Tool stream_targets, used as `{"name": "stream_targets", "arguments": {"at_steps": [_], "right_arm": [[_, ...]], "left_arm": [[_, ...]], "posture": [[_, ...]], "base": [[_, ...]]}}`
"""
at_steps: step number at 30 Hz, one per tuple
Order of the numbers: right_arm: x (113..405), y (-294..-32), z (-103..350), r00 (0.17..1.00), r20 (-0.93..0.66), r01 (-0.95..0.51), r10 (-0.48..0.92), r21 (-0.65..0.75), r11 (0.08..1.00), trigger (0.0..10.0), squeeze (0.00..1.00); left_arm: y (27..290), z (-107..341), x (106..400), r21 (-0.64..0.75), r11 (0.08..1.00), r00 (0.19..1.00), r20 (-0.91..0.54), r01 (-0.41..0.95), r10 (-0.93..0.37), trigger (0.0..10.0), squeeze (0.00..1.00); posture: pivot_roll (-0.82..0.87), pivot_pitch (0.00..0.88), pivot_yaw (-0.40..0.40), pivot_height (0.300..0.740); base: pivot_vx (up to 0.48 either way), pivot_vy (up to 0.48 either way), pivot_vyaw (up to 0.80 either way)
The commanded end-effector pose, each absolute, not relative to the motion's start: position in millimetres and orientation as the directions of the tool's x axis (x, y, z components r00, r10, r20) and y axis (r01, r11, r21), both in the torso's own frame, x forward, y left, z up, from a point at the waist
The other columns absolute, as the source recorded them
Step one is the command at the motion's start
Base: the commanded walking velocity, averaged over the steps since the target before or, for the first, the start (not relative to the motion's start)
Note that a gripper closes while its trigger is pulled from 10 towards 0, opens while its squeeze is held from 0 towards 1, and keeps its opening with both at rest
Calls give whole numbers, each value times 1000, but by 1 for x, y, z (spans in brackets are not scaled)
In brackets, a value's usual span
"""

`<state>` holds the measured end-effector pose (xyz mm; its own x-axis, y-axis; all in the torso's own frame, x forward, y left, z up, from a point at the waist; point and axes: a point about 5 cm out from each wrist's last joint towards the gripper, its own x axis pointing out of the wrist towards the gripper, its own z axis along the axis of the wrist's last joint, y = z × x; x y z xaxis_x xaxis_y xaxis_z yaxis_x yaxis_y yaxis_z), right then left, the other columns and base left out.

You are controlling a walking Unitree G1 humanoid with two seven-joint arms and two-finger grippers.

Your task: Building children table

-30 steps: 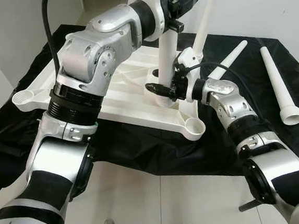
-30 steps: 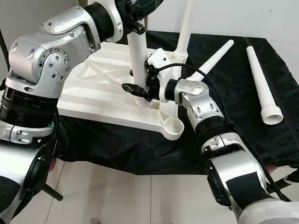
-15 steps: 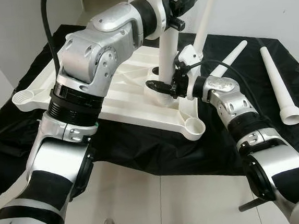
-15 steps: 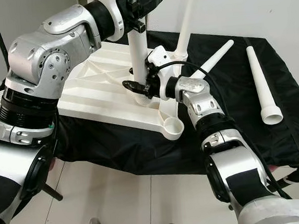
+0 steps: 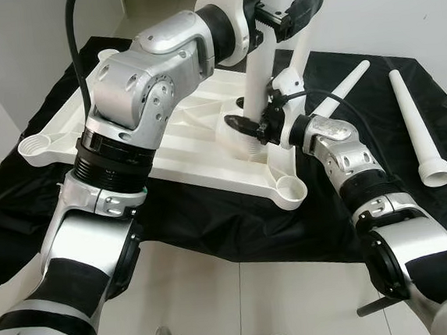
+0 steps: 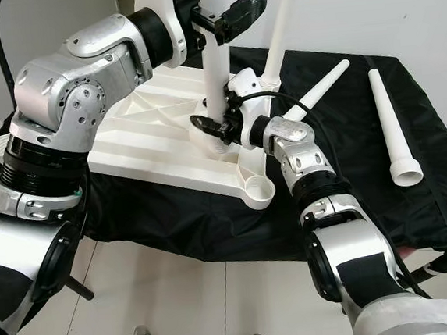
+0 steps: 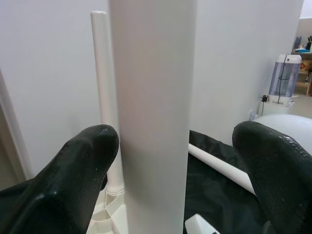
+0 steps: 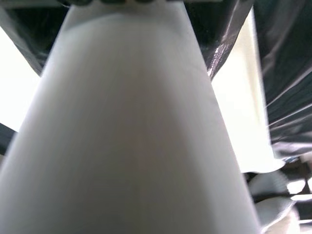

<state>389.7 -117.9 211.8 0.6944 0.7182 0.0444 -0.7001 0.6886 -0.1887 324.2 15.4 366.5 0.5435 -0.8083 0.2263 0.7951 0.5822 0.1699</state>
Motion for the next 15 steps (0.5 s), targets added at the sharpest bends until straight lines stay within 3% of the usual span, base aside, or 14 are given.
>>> {"name": "stream_targets", "arguments": {"at_steps": [1,2,3,4,5,6,7,15], "right_arm": [[393,-121,220,713,75,-678,697,-180,713,10000,0],[393,-121,220,713,75,-678,697,-180,713,10000,0],[394,-125,221,740,94,-649,666,-163,744,10000,0],[394,-125,221,740,94,-649,666,-163,744,10000,0],[396,-131,222,779,116,-602,616,-135,787,10000,0],[396,-131,222,779,116,-602,616,-135,787,10000,0],[399,-142,223,839,155,-516,522,-82,853,10000,0],[396,-151,225,879,211,-430,427,-31,902,10000,0]], "left_arm": [[10,365,317,190,476,439,208,859,-874,10000,1000],[10,365,317,190,476,439,208,859,-874,10000,1000],[13,363,321,179,506,470,208,844,-858,10000,769],[13,363,321,179,506,470,208,844,-858,10000,769],[15,361,323,170,529,492,215,832,-843,10000,0],[15,361,323,170,529,492,215,832,-843,10000,0],[20,354,325,128,554,519,228,823,-824,10000,0],[32,337,336,71,641,609,247,765,-754,10000,0]], "posture": [[85,0,-62,740],[85,0,-62,740],[83,0,-60,740],[83,0,-60,740],[74,4,-53,740],[74,4,-53,740],[69,8,-49,740],[54,18,-35,740]], "base": [[0,0,0],[0,0,0],[0,0,0],[0,0,0],[0,0,0],[0,0,0],[0,0,0],[0,0,0]]}}
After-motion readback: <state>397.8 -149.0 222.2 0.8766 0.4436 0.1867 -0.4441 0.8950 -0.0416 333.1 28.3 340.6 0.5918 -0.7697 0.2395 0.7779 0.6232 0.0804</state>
